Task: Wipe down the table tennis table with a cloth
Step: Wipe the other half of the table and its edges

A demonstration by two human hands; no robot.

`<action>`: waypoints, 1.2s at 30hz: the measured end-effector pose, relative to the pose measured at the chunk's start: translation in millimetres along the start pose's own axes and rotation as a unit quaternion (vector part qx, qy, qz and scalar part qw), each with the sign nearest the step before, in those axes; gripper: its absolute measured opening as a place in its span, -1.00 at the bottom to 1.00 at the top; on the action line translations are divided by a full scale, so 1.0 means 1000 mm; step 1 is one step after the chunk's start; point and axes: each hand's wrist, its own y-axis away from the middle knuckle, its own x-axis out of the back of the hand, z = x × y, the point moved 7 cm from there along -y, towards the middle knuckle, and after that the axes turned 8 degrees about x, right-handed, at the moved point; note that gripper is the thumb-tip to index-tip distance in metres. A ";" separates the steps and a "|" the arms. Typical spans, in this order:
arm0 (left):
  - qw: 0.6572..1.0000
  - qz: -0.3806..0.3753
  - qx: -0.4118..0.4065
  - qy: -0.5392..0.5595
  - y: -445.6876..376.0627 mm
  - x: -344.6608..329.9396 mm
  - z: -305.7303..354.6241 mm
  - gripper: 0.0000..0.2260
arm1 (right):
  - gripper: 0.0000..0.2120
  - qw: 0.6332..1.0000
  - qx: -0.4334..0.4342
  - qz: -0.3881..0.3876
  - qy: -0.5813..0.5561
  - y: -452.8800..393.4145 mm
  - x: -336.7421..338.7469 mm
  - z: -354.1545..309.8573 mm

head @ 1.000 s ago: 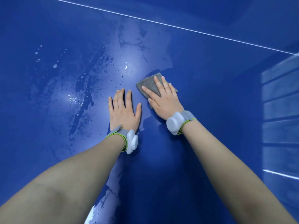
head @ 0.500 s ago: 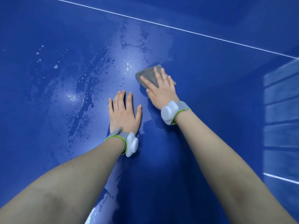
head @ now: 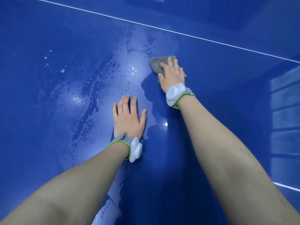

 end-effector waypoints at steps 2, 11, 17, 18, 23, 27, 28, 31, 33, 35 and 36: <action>1.000 -0.002 0.001 0.001 -0.001 0.000 -0.002 -0.45 | -0.52 0.997 0.070 -0.036 -0.005 0.008 -0.008 -0.020; 0.991 -0.033 0.004 0.131 0.001 0.007 -0.008 -0.63 | -0.55 0.999 0.035 -0.033 0.016 0.053 -0.003 0.019; 0.983 -0.061 -0.035 0.170 0.030 0.011 -0.025 -0.60 | -0.54 0.998 -0.053 0.014 0.027 0.072 -0.019 0.002; 0.982 -0.066 -0.036 0.171 0.035 0.011 -0.028 -0.61 | -0.54 0.999 -0.027 0.006 0.022 0.077 -0.025 -0.014; 0.980 -0.084 -0.035 0.178 0.053 0.014 -0.033 -0.65 | -0.54 0.989 0.136 -0.046 0.023 0.113 -0.045 -0.071; 0.981 -0.095 -0.046 0.165 0.075 0.018 -0.047 -0.65 | -0.57 0.995 0.090 -0.031 -0.014 0.123 -0.032 -0.038; 0.981 -0.097 -0.047 0.159 0.082 0.018 -0.052 -0.65 | -0.57 0.999 0.037 -0.016 -0.024 0.126 -0.030 -0.024; 0.981 -0.099 -0.057 0.155 0.098 0.023 -0.063 -0.66 | -0.56 0.997 -0.072 0.005 -0.001 0.136 -0.032 -0.009; 0.981 -0.104 -0.055 0.153 0.105 0.025 -0.067 -0.65 | -0.55 0.998 -0.070 0.000 -0.001 0.141 -0.036 -0.022; 0.981 -0.108 -0.052 0.155 0.107 0.025 -0.067 -0.64 | -0.54 1.000 -0.020 -0.009 -0.009 0.149 -0.044 -0.046; 0.980 -0.111 -0.049 0.156 0.109 0.026 -0.068 -0.61 | -0.55 1.000 0.014 -0.015 -0.011 0.155 -0.049 -0.060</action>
